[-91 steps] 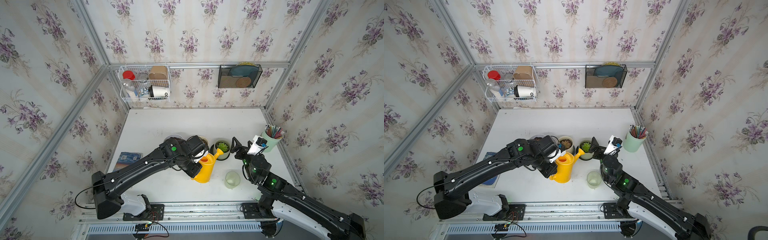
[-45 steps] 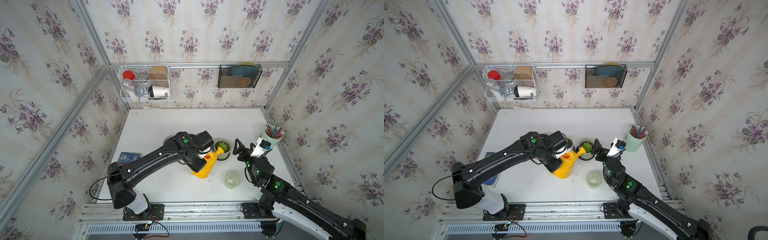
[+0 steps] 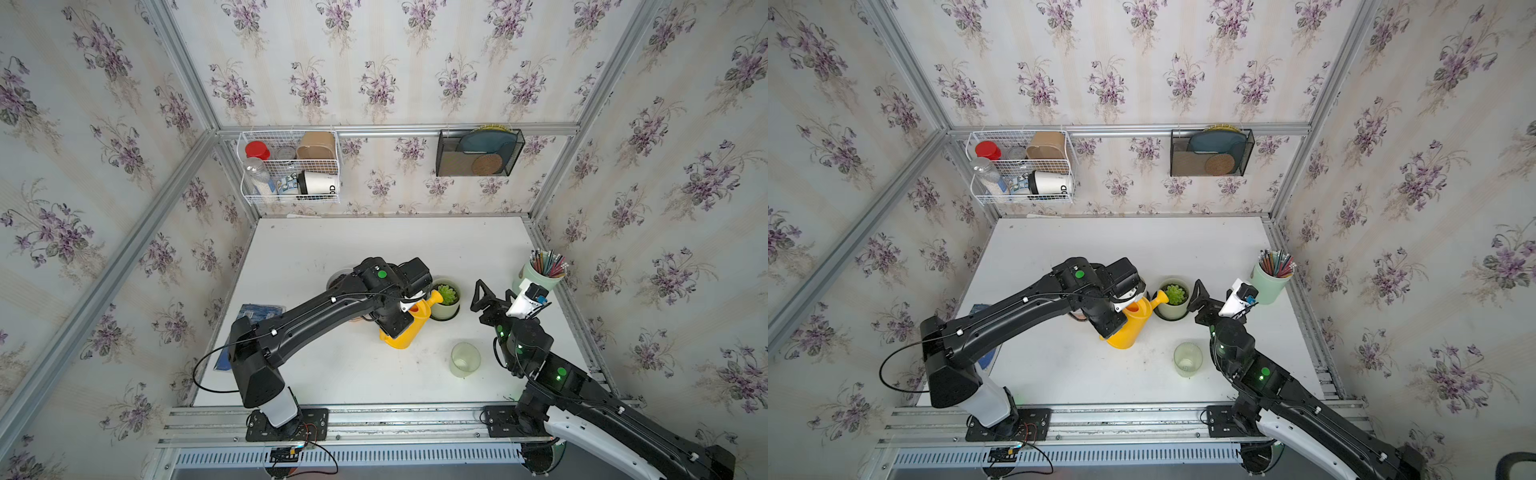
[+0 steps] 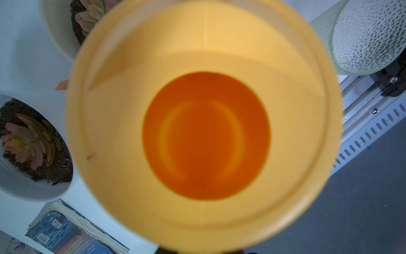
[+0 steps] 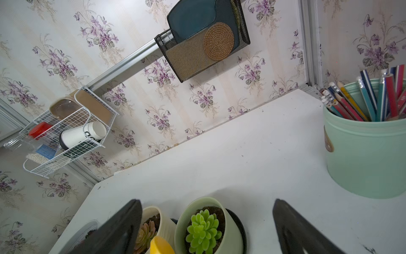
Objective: Water the succulent around the soil edge
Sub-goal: Water the soil of the potted plant with water.
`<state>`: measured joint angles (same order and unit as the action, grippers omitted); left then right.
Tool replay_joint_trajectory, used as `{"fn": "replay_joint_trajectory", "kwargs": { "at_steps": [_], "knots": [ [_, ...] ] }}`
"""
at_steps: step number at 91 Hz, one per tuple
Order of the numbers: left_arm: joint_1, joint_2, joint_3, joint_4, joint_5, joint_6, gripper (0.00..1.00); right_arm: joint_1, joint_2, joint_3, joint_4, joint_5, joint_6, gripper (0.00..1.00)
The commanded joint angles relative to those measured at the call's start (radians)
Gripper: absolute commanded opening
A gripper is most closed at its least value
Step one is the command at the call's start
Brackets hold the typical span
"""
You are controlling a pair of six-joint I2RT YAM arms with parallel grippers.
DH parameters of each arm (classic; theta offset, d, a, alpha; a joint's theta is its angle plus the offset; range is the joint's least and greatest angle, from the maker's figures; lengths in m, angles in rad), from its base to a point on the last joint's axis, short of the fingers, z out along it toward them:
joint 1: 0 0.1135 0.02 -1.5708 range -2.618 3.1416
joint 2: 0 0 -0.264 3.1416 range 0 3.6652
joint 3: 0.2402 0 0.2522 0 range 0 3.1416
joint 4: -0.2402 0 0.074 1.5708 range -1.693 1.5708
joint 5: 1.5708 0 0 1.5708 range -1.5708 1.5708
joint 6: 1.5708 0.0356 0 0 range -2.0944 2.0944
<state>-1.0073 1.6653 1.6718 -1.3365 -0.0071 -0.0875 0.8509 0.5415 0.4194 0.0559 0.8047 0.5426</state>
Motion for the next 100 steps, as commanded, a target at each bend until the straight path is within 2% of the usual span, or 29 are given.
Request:
{"fn": "replay_joint_trajectory", "kwargs": {
  "at_steps": [1,100],
  "knots": [
    [0.003,0.011,0.009,-0.015,-0.019,0.02,0.0,0.001,-0.003,-0.002,-0.005,0.016,0.004,0.97],
    [-0.001,0.032,0.019,0.003,-0.027,0.029,0.0,0.001,-0.004,-0.001,-0.014,0.012,0.011,0.97]
  ]
}}
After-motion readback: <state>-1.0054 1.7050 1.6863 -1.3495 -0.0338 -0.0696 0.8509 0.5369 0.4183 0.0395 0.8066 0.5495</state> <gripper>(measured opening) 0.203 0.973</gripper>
